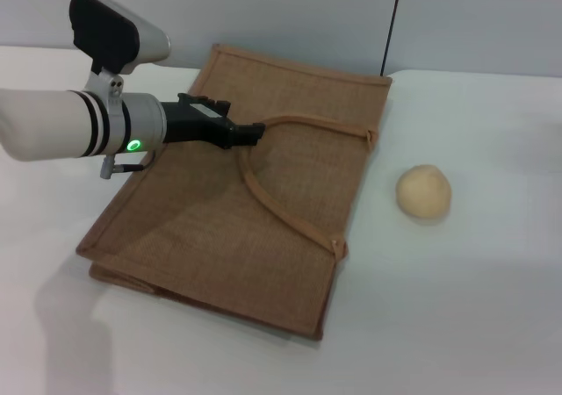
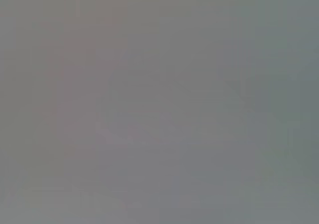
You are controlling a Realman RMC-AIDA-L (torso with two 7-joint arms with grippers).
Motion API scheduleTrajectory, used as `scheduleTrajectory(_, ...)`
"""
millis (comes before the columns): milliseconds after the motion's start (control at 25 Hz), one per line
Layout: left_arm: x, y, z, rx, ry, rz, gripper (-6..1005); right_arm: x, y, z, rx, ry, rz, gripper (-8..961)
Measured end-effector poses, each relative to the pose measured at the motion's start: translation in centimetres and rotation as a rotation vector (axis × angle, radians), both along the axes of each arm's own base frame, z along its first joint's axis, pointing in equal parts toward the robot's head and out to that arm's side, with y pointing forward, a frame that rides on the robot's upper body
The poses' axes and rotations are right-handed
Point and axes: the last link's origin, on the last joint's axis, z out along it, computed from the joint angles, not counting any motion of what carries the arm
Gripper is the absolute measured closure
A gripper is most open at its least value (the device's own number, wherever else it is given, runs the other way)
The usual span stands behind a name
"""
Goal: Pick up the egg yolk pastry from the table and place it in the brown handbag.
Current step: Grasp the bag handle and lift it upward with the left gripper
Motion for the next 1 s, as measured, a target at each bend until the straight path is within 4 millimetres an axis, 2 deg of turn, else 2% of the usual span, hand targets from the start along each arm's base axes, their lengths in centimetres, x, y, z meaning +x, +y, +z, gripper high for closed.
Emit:
scheduleTrajectory(800, 0.45, 0.32, -0.55, -0.041, 0.058, 0.019, 246, -0.14, 0.17, 0.05, 0.003, 0.002, 0.001, 80)
scheduleTrajectory(1000, 0.7, 0.5, -0.74, -0.051, 0.078, 0.022, 322, -0.23, 0.25, 0.06, 0.004, 0.003, 0.003, 81)
